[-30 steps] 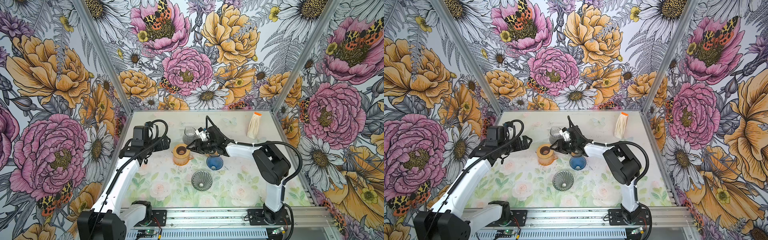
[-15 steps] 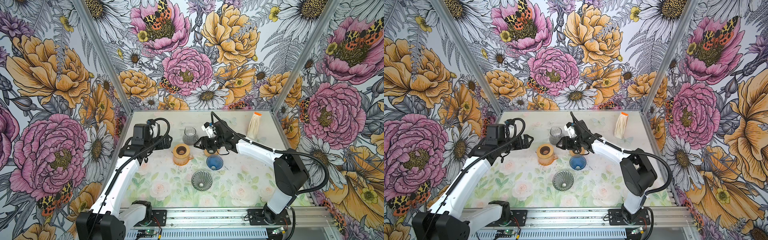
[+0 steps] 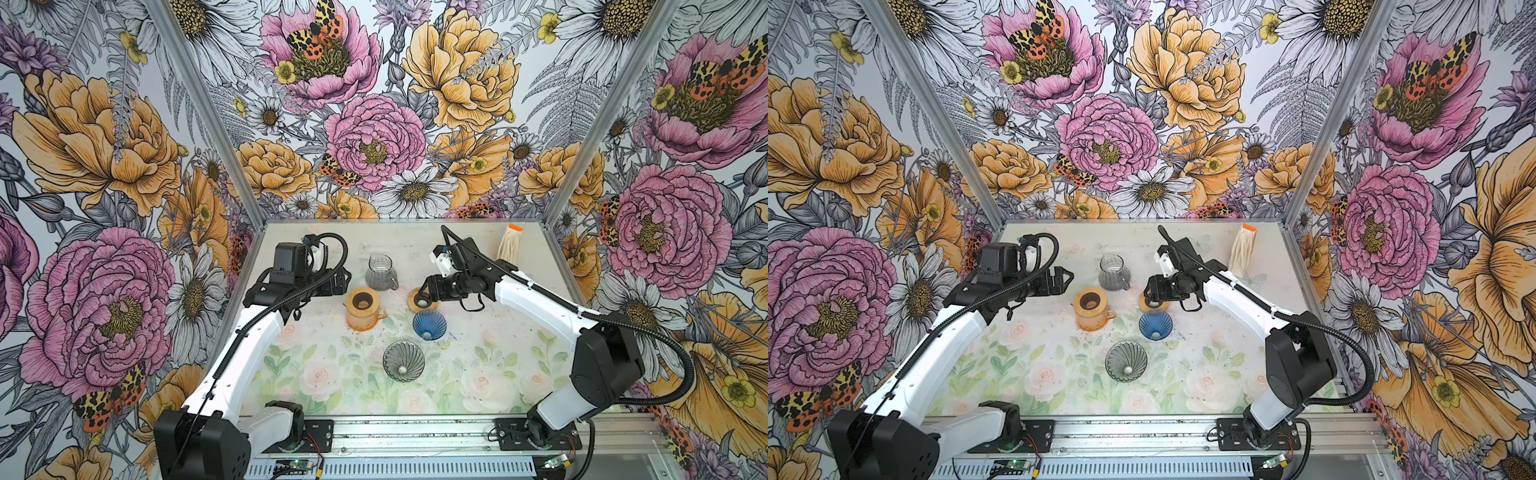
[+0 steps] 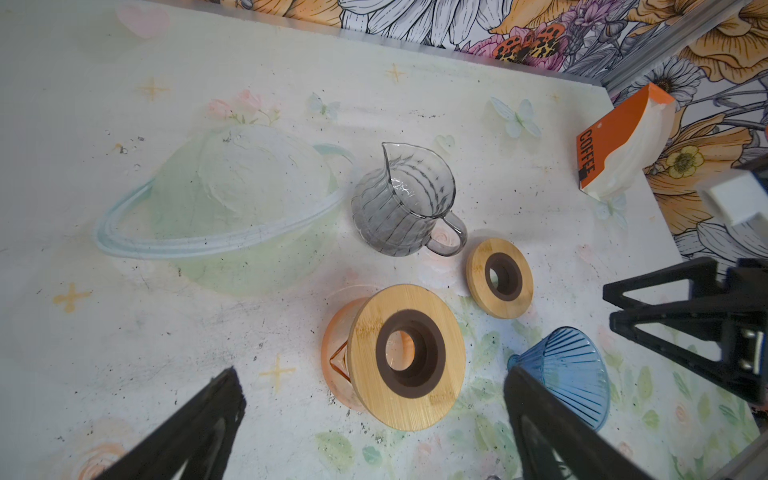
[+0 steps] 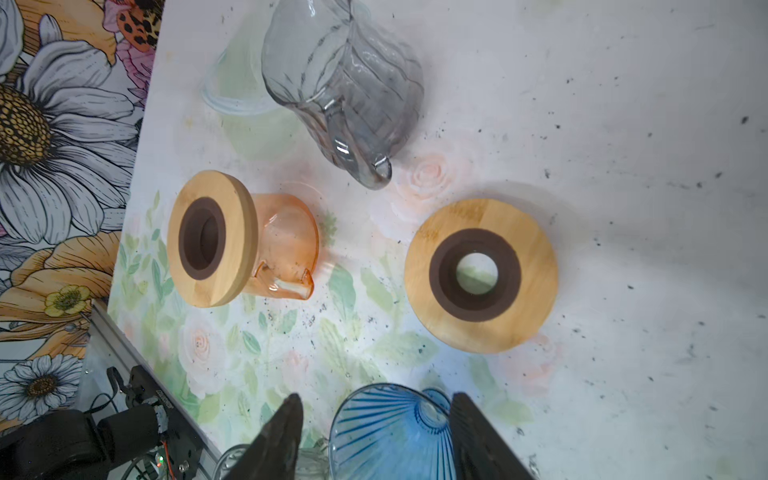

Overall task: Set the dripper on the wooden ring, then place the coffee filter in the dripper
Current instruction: 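Move the right gripper down to the clear ribbed glass dripper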

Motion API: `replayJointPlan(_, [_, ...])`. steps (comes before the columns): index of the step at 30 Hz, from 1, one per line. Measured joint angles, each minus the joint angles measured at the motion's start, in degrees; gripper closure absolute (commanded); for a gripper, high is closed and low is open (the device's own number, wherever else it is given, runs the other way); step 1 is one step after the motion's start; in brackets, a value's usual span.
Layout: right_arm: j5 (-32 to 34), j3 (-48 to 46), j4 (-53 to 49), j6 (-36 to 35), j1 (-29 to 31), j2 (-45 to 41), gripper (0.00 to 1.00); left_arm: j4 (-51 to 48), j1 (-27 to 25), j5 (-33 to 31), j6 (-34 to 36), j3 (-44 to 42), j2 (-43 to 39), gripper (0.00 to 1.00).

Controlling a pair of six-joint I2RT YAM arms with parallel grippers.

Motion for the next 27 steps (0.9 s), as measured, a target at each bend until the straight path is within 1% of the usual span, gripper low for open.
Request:
replayJointPlan(8, [1.03,-2.93,-3.91,-3.89,0.92,-4.63,0.41,0.0,-0.76,0.02,0.31,0.0,2.03,0.01])
replayJointPlan(14, [1.01,-6.51,-5.2,-4.37,4.92,-10.25,0.41,0.0,-0.81,0.02,0.37,0.0,3.39,0.01])
replayJointPlan(20, [2.08,-10.64,-5.29,-1.88,10.27,-12.48,0.43,0.5,-1.03,0.02,0.33,-0.48,3.43,0.01])
replayJointPlan(27, [5.25,-15.3,-5.2,2.21,16.55,-13.09,0.48,1.27,-1.51,0.17,-0.28,-3.3,2.36,0.01])
